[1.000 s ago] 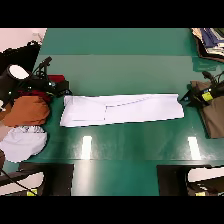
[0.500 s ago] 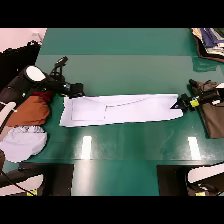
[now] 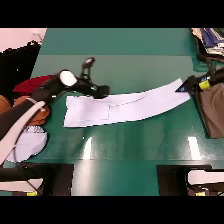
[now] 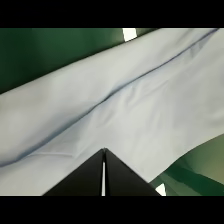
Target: Fold the shirts.
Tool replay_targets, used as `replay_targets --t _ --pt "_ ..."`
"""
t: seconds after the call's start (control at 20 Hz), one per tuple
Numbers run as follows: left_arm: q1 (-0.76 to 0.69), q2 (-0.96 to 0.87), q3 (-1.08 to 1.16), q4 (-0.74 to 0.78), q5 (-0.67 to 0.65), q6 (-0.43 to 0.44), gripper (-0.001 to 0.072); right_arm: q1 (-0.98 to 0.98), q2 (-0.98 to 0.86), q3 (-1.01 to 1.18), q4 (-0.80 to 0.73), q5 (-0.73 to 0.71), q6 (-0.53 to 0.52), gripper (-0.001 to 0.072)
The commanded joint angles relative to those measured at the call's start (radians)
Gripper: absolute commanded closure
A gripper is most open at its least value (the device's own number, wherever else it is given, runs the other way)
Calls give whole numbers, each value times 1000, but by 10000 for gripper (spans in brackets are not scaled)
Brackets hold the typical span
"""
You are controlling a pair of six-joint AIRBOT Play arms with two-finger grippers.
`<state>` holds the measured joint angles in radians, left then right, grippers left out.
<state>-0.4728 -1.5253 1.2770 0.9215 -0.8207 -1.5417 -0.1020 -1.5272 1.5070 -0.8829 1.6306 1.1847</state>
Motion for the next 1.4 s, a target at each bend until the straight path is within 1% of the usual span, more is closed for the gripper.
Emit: replay_targets --t 0.0,0.15,0.25,0.45,0.65,0.8,1.0,1.05,1.15,1.25,1.3,1.35 --pt "-105 -180 142 -43 -37 -3 683 112 98 99 3 2 77 699" --pt "-180 -311 258 -43 -100 -3 683 228 113 187 2 -15 104 698" --pt "-208 -355 280 -43 -128 -3 683 294 113 245 2 -32 119 699" --pt "-207 -369 277 -32 -151 -3 683 381 113 314 1 -59 132 699" --pt "-170 -343 279 -31 -168 -3 683 447 113 328 1 -83 132 699" --pt "-81 -256 279 -8 -179 -3 683 507 111 328 2 -95 132 699" --pt "108 -65 279 79 -200 6 682 649 68 328 2 -160 131 698" --pt "163 -11 279 112 -214 6 682 697 42 328 2 -189 129 698" --pt "266 85 279 165 -245 25 682 805 -19 328 5 -273 90 698" --pt "359 170 279 216 -271 31 682 914 -91 329 31 -410 59 697" --pt "397 203 279 236 -281 31 682 960 -133 342 32 -458 50 680" --pt "436 235 279 248 -293 31 682 999 -181 371 32 -478 31 431"
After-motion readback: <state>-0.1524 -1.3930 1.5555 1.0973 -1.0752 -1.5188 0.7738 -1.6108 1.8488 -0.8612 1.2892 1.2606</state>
